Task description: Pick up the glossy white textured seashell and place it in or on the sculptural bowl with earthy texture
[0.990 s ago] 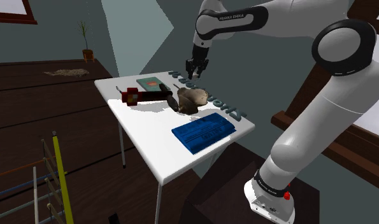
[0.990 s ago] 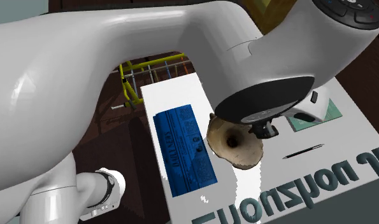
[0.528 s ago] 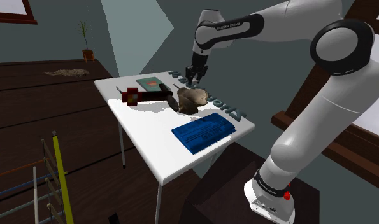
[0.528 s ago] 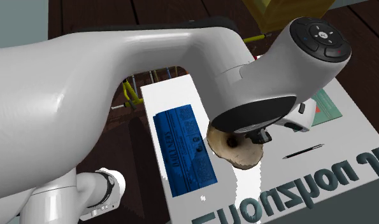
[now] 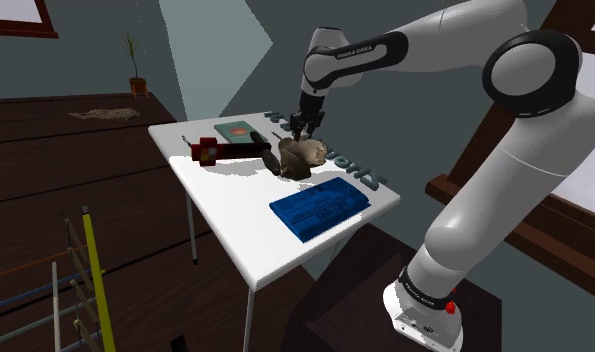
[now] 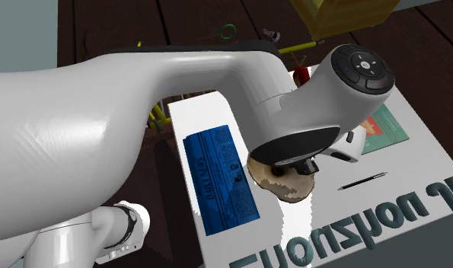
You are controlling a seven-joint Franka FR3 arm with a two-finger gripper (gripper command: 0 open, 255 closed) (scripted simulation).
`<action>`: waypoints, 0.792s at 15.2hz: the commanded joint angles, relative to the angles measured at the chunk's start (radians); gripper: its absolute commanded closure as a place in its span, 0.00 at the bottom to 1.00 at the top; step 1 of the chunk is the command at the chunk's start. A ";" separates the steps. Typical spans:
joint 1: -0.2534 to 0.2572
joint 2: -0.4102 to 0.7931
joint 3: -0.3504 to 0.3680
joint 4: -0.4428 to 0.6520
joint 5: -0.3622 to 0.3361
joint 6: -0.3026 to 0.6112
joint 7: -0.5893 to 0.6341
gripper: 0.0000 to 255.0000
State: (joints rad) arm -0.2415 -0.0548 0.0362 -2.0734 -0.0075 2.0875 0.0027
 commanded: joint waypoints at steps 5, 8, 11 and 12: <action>0.000 0.000 0.000 -0.001 0.000 0.001 0.000 0.00; 0.000 0.000 0.000 -0.001 0.000 0.001 0.000 0.00; 0.000 -0.011 0.000 0.020 0.001 -0.031 0.000 0.00; 0.000 -0.022 0.000 0.042 0.001 -0.064 -0.001 0.00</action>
State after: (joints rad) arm -0.2416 -0.0648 0.0360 -2.0477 -0.0070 2.0529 0.0020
